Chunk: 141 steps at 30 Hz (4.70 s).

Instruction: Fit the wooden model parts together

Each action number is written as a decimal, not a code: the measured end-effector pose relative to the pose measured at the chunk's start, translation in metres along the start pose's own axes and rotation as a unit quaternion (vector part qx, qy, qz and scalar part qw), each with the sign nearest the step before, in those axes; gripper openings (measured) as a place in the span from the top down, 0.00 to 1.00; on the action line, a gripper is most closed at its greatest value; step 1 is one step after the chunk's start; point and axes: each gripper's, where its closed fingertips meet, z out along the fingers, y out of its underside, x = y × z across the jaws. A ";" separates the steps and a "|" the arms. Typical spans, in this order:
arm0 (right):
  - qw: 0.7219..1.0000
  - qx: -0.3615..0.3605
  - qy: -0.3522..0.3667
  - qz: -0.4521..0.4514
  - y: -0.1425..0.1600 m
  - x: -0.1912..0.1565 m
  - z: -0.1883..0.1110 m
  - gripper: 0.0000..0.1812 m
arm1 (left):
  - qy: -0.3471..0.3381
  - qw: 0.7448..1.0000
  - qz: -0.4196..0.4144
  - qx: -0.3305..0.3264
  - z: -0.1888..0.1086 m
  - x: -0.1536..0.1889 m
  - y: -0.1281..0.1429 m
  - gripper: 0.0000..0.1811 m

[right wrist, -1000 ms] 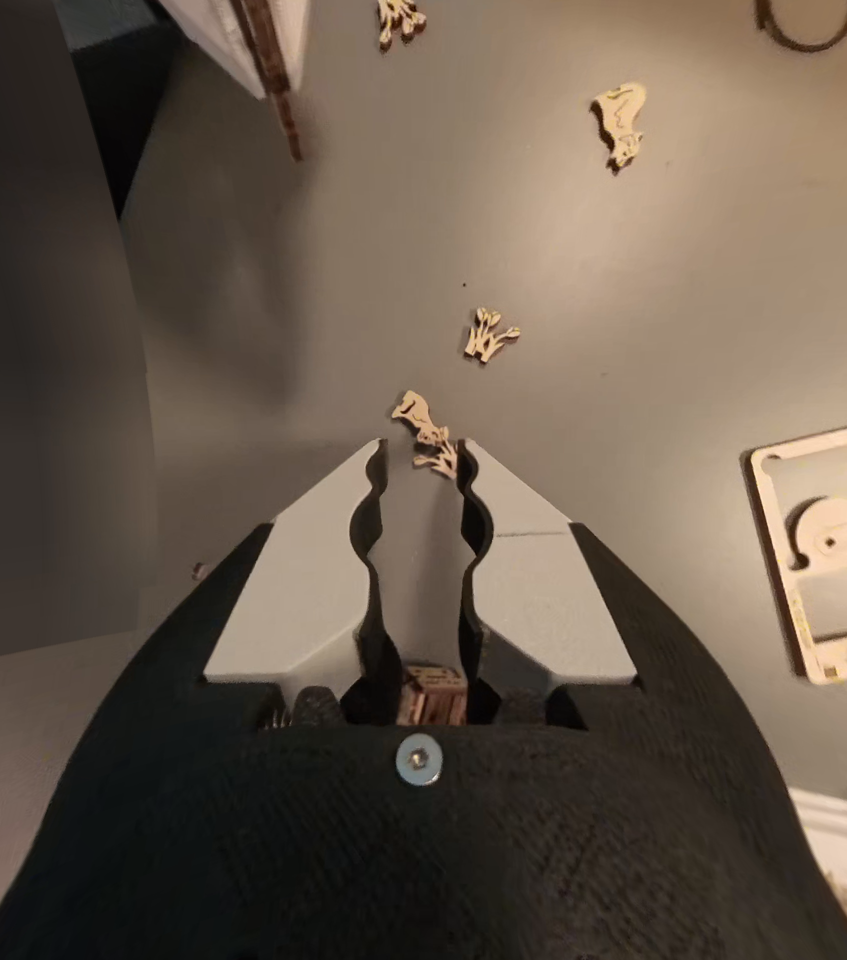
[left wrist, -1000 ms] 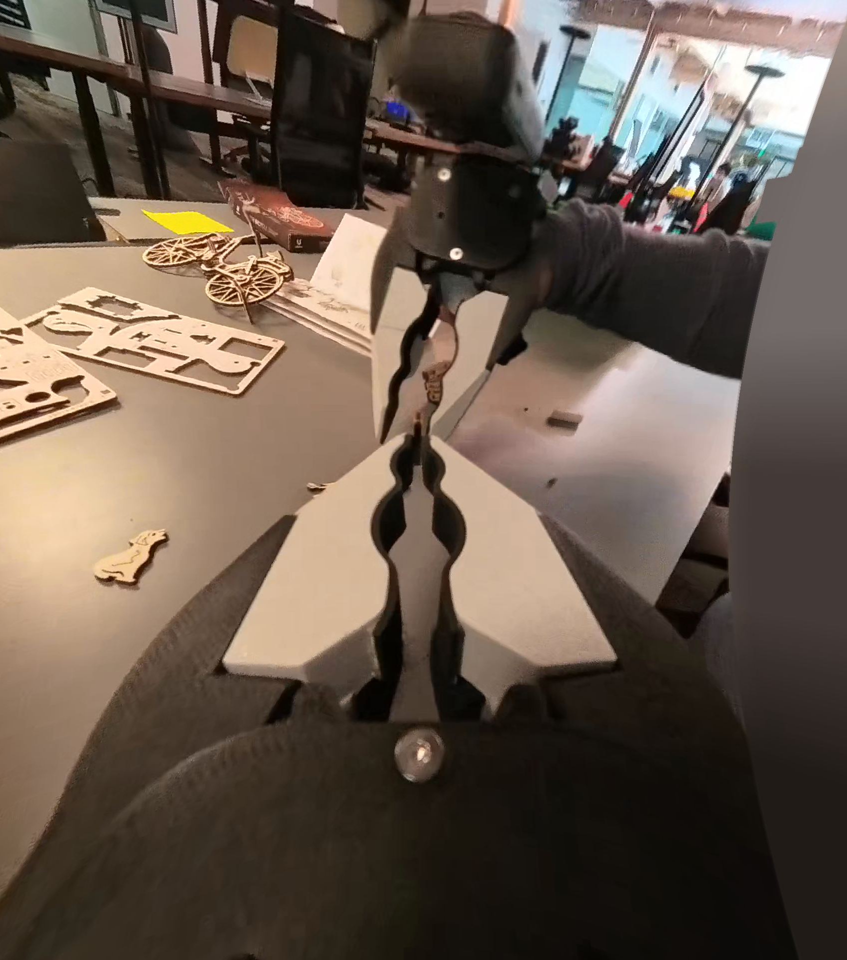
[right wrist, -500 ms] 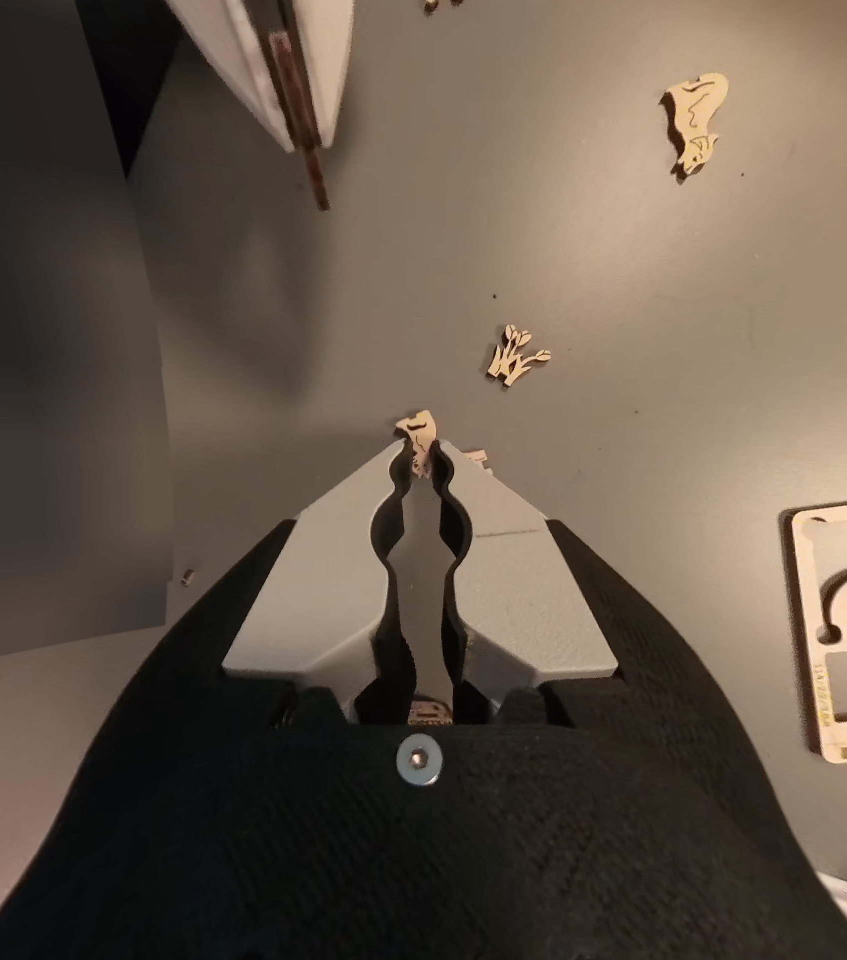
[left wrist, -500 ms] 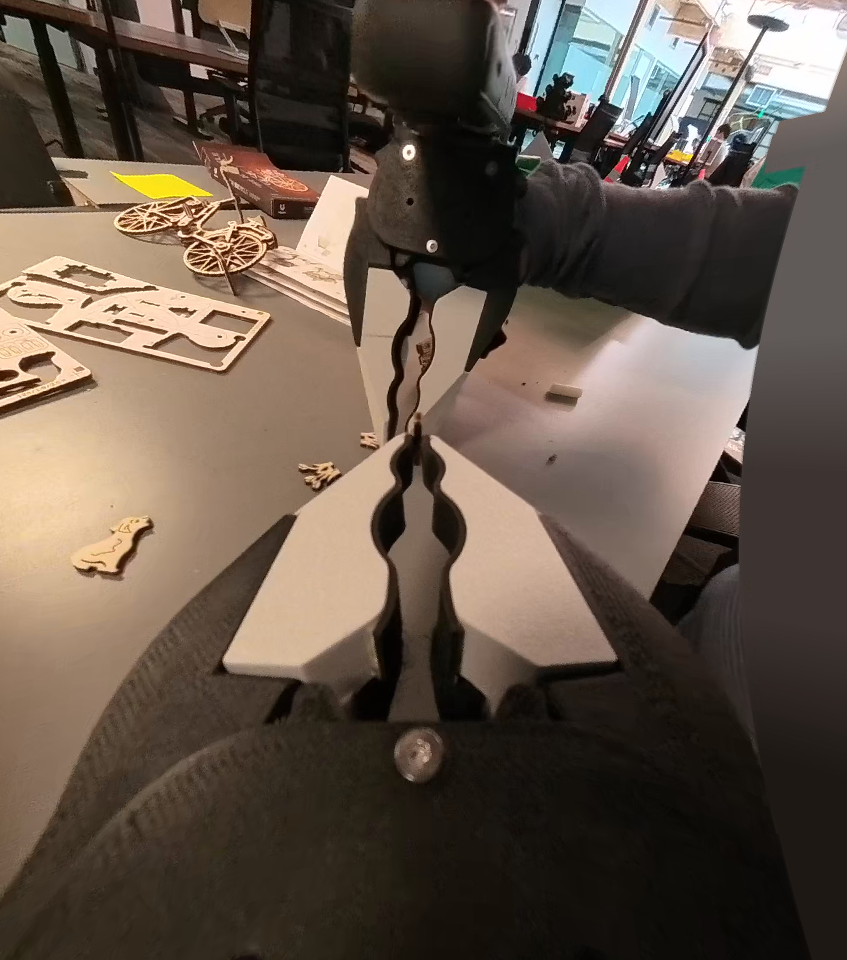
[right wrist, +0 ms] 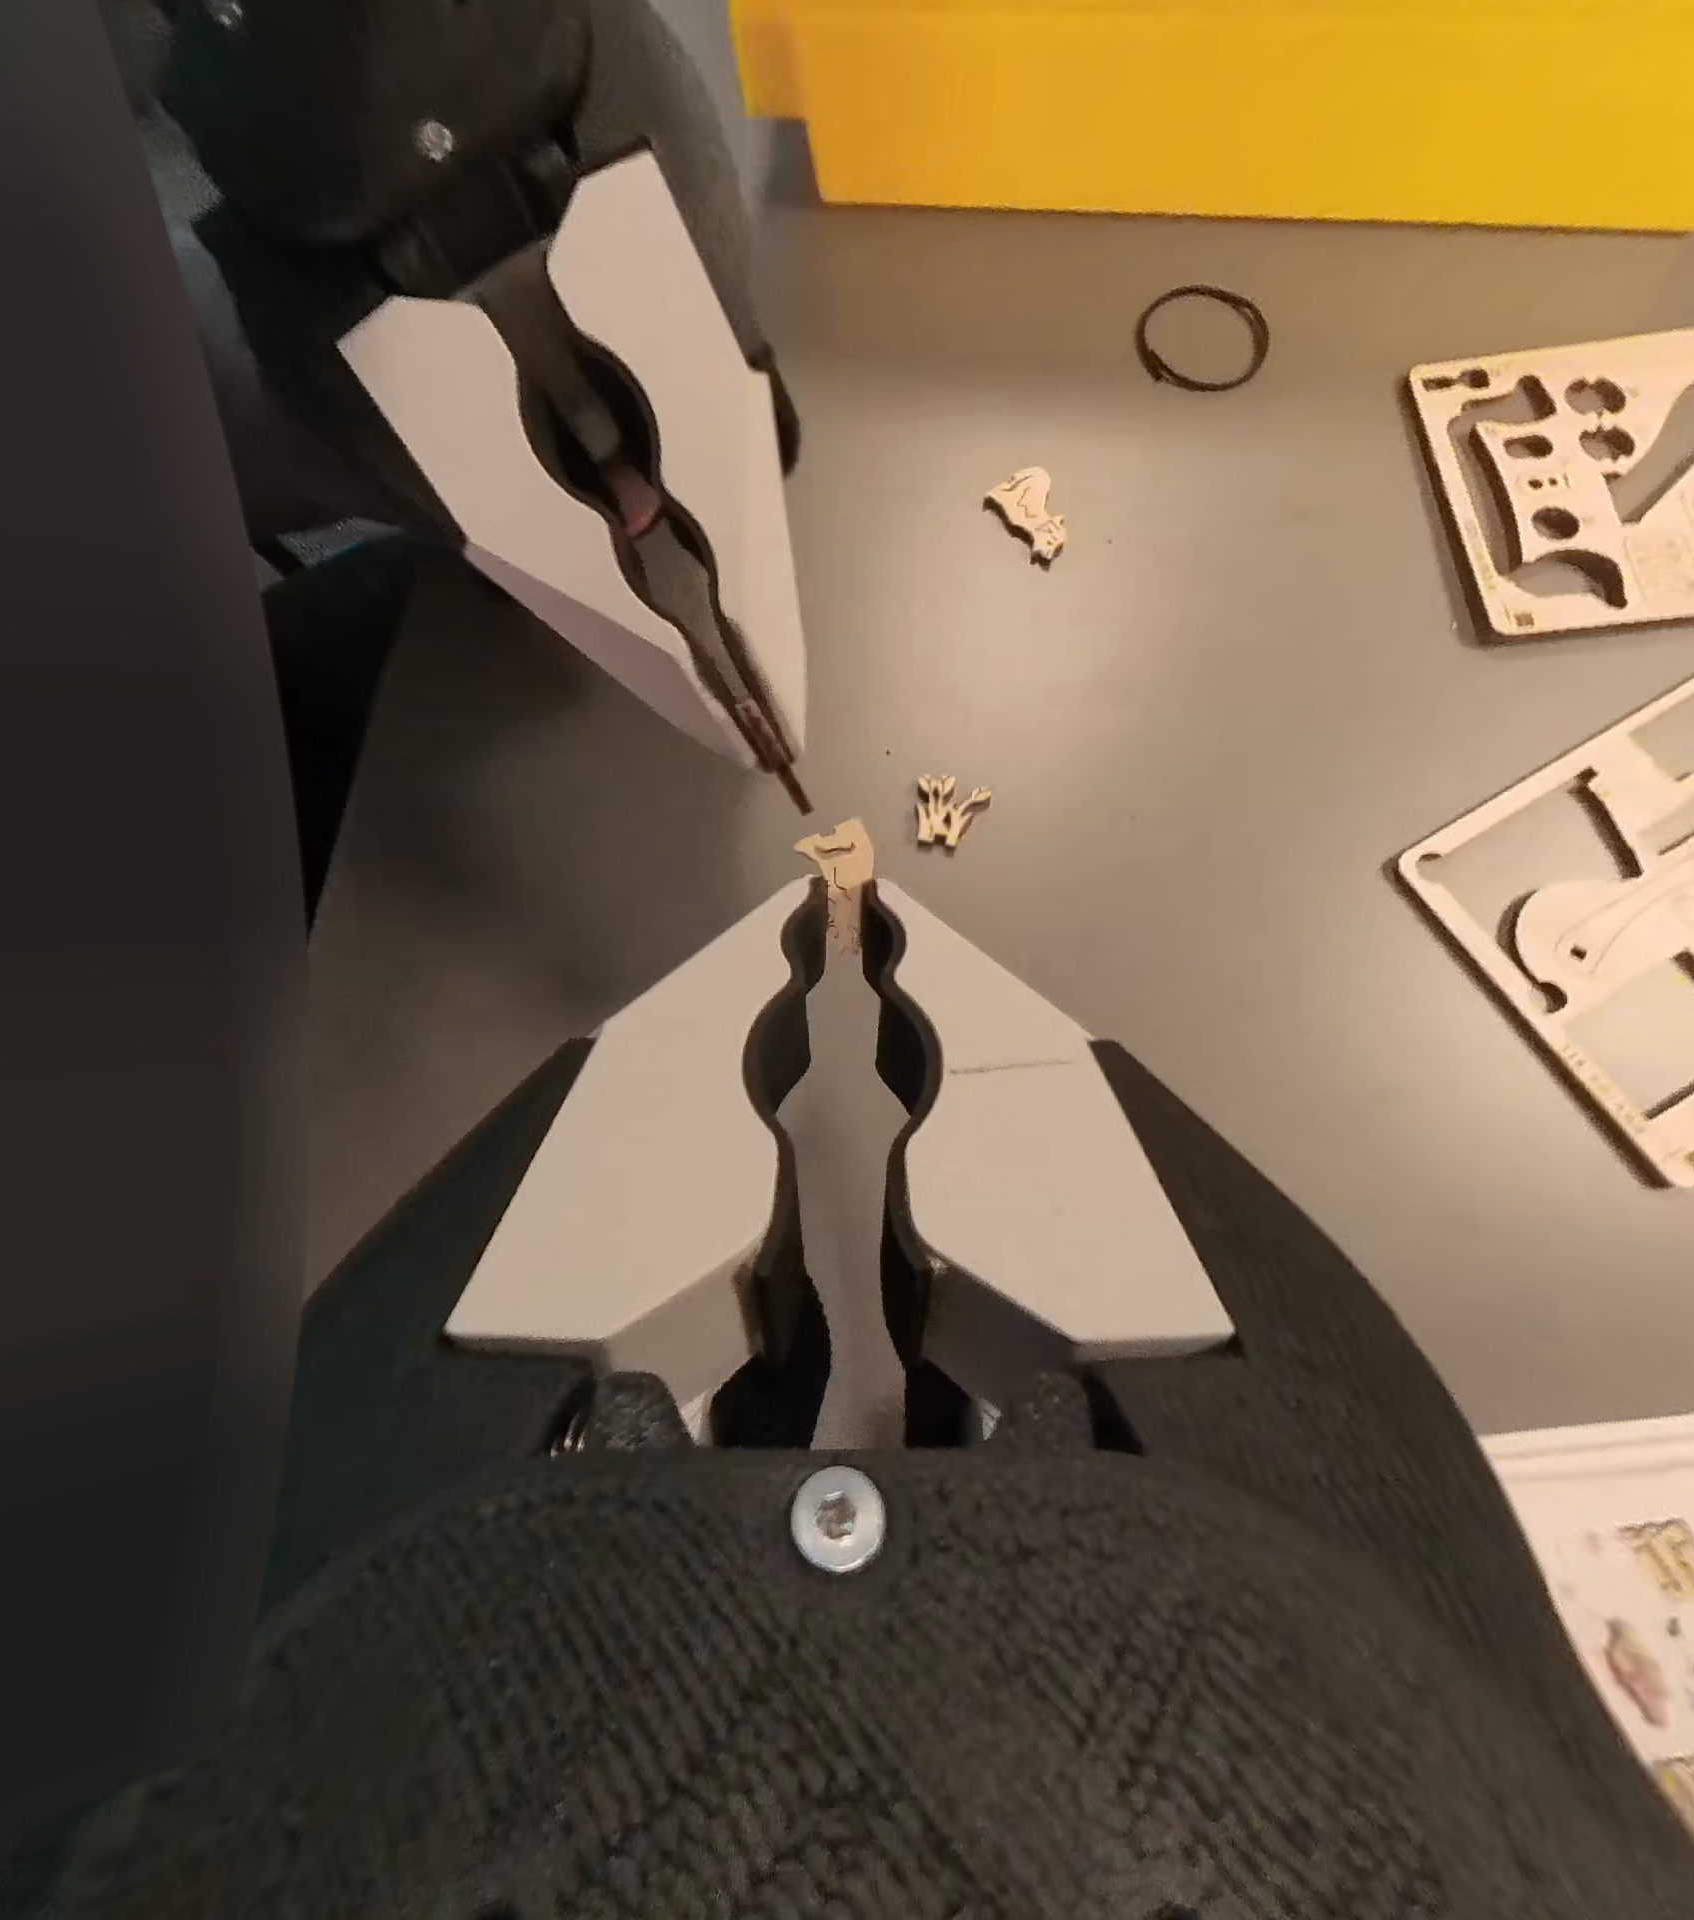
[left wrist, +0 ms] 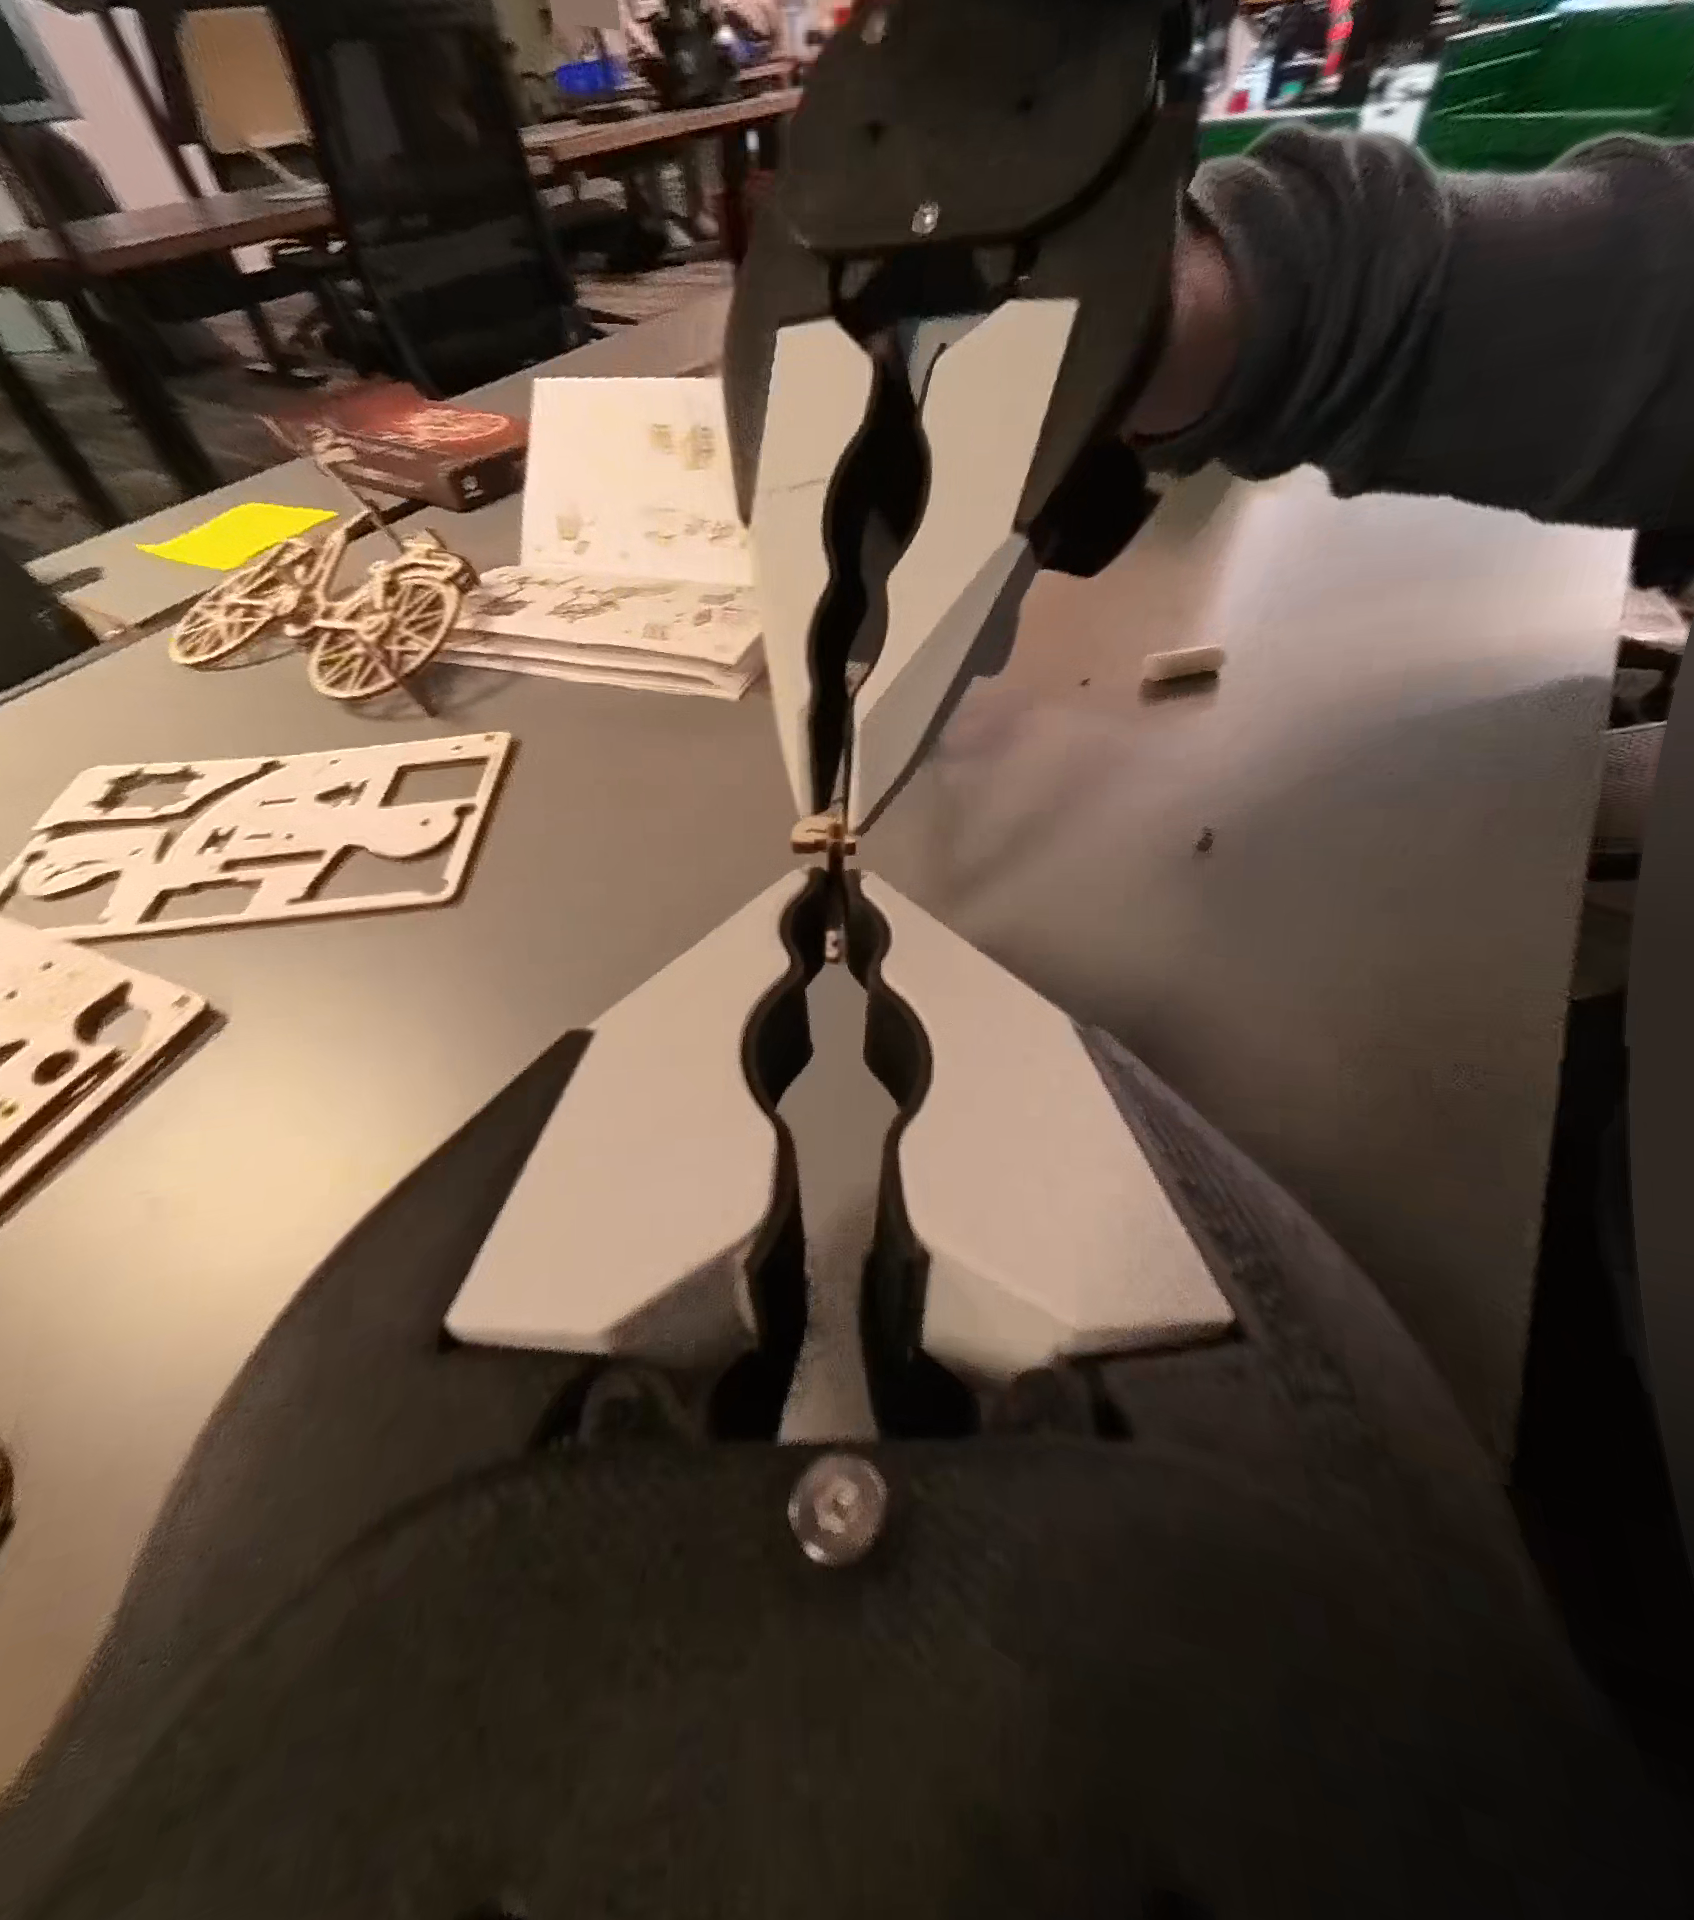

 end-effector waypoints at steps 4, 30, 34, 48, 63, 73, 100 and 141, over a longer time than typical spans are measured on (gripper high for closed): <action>1.000 0.016 0.003 0.013 0.001 0.002 -0.007 0.98 | 0.028 0.999 0.027 -0.015 0.013 -0.004 0.001 1.00; 0.996 -0.063 0.056 -0.043 0.004 0.008 -0.017 0.98 | 0.025 0.994 0.074 -0.070 0.032 -0.005 0.002 1.00; 0.993 -0.082 0.061 -0.060 0.009 0.006 -0.015 0.98 | 0.023 0.991 0.095 -0.091 0.034 -0.003 0.007 1.00; 0.986 -0.139 0.039 -0.087 0.020 0.006 -0.012 0.98 | 0.024 0.985 0.087 -0.147 0.041 0.001 0.016 1.00; 0.991 -0.124 0.038 -0.042 0.027 0.008 -0.008 1.00 | -0.015 0.986 0.051 -0.161 0.029 -0.011 0.012 1.00; 0.976 -0.131 0.088 0.151 0.077 -0.008 -0.006 0.91 | -0.049 0.989 -0.020 -0.139 0.005 -0.006 0.012 0.99; 0.992 -0.001 0.118 -0.052 0.030 -0.061 0.008 0.98 | 0.131 0.947 -0.269 -0.114 -0.019 0.046 0.028 0.99; 0.958 -0.158 0.194 -0.139 0.106 -0.155 0.015 0.53 | 0.009 1.000 0.007 0.018 -0.035 0.096 -0.001 1.00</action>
